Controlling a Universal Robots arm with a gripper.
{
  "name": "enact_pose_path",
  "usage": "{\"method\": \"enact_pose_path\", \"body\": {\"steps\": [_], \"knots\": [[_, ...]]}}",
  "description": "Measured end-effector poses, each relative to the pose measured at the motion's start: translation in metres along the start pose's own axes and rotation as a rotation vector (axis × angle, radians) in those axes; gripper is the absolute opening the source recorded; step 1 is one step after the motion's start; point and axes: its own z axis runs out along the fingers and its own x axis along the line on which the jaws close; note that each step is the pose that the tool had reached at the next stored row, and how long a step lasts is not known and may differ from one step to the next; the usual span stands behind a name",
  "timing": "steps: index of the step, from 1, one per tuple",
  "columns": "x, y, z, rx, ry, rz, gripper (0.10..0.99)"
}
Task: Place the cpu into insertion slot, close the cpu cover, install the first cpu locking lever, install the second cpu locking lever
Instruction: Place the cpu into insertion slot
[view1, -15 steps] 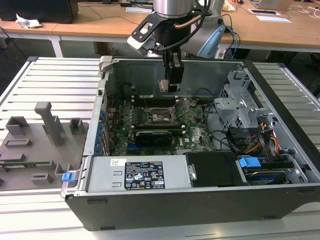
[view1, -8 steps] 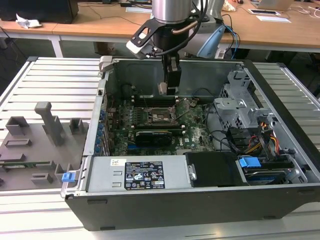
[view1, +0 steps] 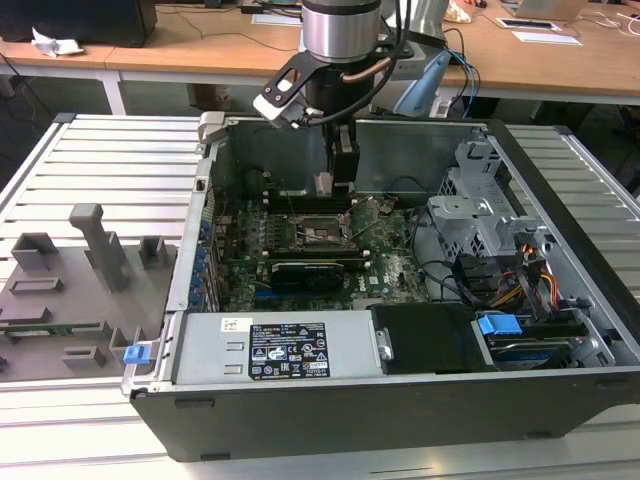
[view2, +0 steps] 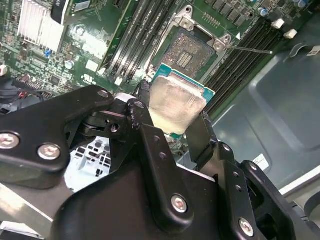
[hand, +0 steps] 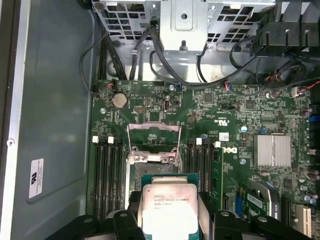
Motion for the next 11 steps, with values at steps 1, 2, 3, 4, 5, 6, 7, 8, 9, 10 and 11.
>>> {"method": "enact_pose_path", "body": {"steps": [1,2,3,4,5,6,7,8,9,10,11], "knots": [[0.0005,-0.0002,0.0019,0.000,-0.0001,0.000,0.529],[0.0010,-0.0003,0.0035,0.000,-0.0002,0.000,0.529],[0.0015,-0.0005,0.0054,0.000,-0.0001,0.001,0.529],[0.0024,-0.0007,0.0086,0.000,-0.0002,0.001,0.529],[0.0031,-0.0010,0.0116,0.000,-0.0001,0.002,0.529],[0.0039,-0.0013,0.0149,0.000,-0.0003,0.003,0.529],[0.0043,-0.0014,0.0169,0.000,-0.0004,0.003,0.529],[0.0048,-0.0016,0.0187,0.000,-0.0004,0.004,0.529],[0.0052,-0.0017,0.0201,0.000,-0.0004,0.004,0.529],[0.0054,-0.0017,0.0216,0.000,-0.0003,0.004,0.529],[0.0054,-0.0018,0.0230,0.000,-0.0004,0.004,0.529]]}}
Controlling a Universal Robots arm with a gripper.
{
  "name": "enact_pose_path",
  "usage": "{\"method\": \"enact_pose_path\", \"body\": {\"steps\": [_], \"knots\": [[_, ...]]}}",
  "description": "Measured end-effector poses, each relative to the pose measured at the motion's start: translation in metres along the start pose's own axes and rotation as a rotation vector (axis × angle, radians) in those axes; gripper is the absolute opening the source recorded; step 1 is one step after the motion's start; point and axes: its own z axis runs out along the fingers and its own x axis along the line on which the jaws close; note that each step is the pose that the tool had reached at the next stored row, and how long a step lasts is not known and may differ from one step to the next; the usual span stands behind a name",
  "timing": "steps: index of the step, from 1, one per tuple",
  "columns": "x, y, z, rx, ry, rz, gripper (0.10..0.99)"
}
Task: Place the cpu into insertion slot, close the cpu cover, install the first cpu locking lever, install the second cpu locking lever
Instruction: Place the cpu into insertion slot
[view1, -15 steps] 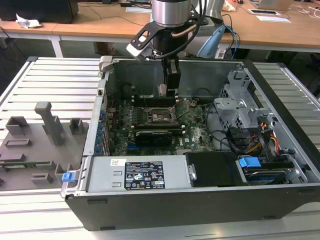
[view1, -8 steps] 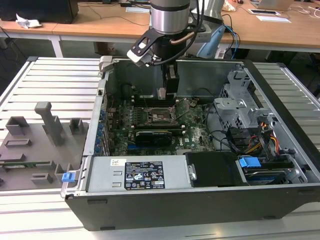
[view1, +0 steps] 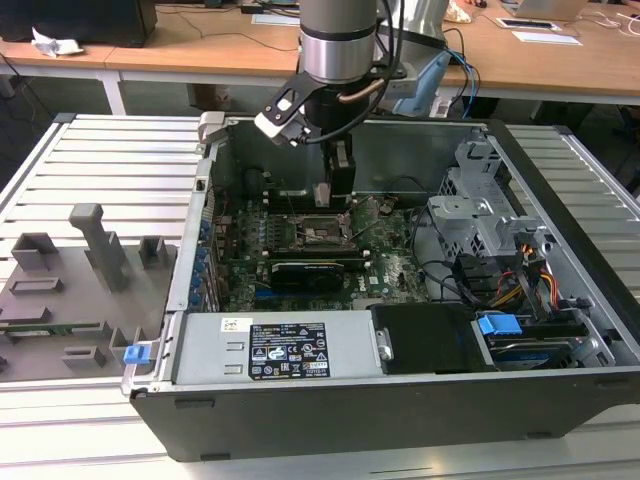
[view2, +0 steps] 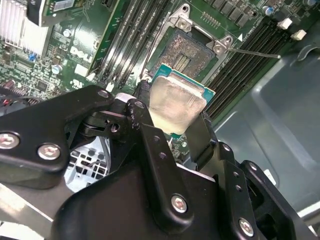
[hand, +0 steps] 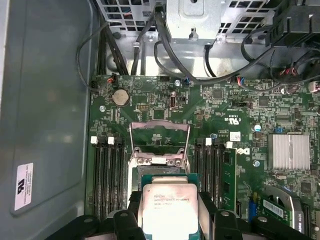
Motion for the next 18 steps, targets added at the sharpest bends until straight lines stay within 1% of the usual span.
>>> {"method": "enact_pose_path", "body": {"steps": [7,8,12,15,18], "knots": [[-0.0002,-0.0009,0.0090,0.000,-0.0005,0.000,0.529],[-0.0002,-0.0010,0.0097,0.000,-0.0016,0.000,0.529],[0.0002,-0.0031,0.0112,0.000,-0.0016,0.001,0.529],[0.0011,-0.0055,0.0179,0.000,-0.0036,0.024,0.529],[0.0021,-0.0068,0.0256,0.000,-0.0041,0.025,0.529]]}}
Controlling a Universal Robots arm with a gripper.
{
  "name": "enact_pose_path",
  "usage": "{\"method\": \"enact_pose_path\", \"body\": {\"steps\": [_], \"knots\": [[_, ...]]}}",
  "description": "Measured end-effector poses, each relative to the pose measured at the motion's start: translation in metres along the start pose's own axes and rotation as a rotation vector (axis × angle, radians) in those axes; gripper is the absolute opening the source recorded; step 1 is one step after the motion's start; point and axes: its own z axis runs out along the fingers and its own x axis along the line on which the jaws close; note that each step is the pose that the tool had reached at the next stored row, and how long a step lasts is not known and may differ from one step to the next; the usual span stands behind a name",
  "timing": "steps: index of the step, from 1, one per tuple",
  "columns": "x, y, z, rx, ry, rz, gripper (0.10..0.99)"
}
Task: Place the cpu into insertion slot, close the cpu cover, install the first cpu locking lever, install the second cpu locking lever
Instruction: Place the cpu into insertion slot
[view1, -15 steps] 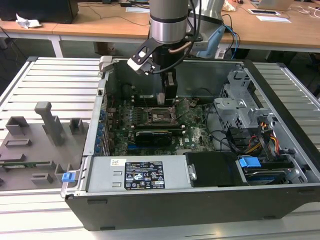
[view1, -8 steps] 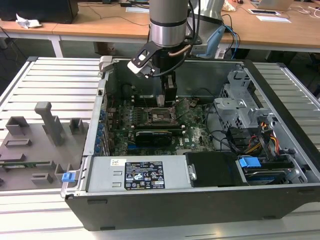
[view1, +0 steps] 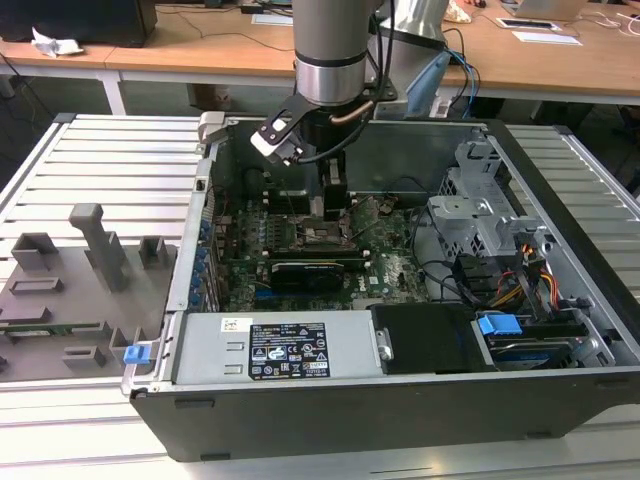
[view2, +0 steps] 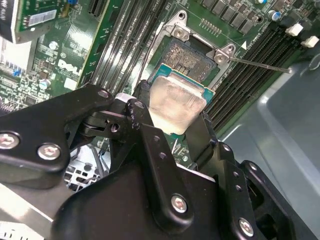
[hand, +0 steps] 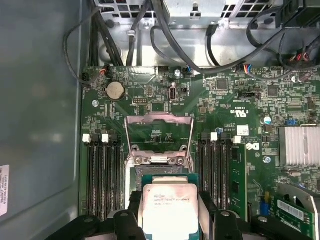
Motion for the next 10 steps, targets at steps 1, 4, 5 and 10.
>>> {"method": "enact_pose_path", "body": {"steps": [1,4,5,10], "knots": [[0.0005,-0.0002,0.0022,0.000,-0.0003,-0.001,0.529],[0.0007,-0.0008,0.0073,0.000,-0.0001,-0.004,0.529],[0.0007,-0.0011,0.0088,0.000,-0.0002,-0.004,0.529],[0.0006,-0.0029,0.0147,0.000,-0.0002,-0.003,0.529]]}}
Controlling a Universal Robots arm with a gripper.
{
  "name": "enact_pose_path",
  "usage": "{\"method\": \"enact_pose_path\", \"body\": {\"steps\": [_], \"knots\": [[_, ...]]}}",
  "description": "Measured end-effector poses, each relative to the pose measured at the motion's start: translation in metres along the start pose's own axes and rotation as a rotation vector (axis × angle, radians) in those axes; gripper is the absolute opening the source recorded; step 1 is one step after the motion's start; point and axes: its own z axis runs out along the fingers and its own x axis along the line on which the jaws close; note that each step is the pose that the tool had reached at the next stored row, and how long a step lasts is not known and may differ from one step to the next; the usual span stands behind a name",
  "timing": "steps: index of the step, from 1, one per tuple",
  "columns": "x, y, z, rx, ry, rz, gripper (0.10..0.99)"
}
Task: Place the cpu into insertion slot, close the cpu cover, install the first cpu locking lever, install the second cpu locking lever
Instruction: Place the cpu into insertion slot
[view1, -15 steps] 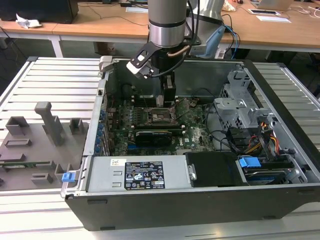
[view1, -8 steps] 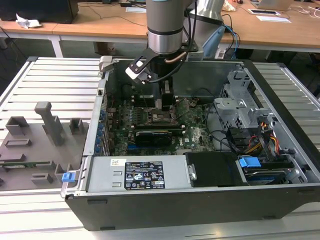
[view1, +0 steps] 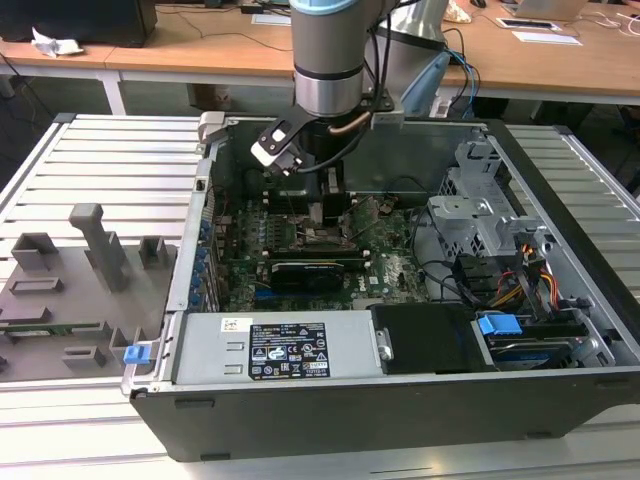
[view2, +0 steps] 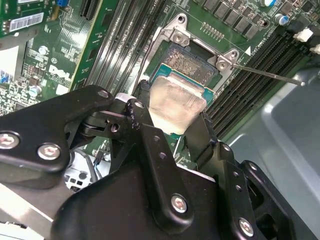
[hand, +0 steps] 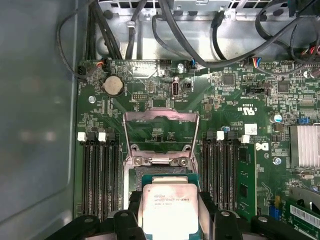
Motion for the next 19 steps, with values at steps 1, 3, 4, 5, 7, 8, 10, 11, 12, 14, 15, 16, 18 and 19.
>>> {"method": "enact_pose_path", "body": {"steps": [1,3,4,5,7,8,10,11,12,14,15,16,18,19], "knots": [[0.0000,-0.0004,0.0025,0.000,0.0001,0.000,0.529],[0.0006,-0.0009,0.0067,0.000,0.0001,0.000,0.529],[0.0007,-0.0010,0.0082,0.000,0.0002,0.000,0.529],[0.0007,-0.0012,0.0100,0.000,0.0001,0.000,0.529],[0.0007,-0.0021,0.0131,0.000,0.0000,0.001,0.529],[0.0007,-0.0025,0.0147,0.000,0.0001,0.001,0.529],[0.0006,-0.0030,0.0171,0.000,0.0000,0.001,0.529],[0.0006,-0.0030,0.0180,0.000,0.0000,0.001,0.529],[0.0007,-0.0032,0.0190,0.000,-0.0002,0.003,0.529],[0.0007,-0.0034,0.0204,0.000,-0.0009,0.011,0.529],[0.0007,-0.0035,0.0209,0.000,-0.0012,0.015,0.529],[0.0007,-0.0036,0.0215,0.000,-0.0016,0.019,0.529],[0.0010,-0.0040,0.0232,0.000,-0.0017,0.020,0.529],[0.0013,-0.0040,0.0240,0.000,-0.0016,0.019,0.529]]}}
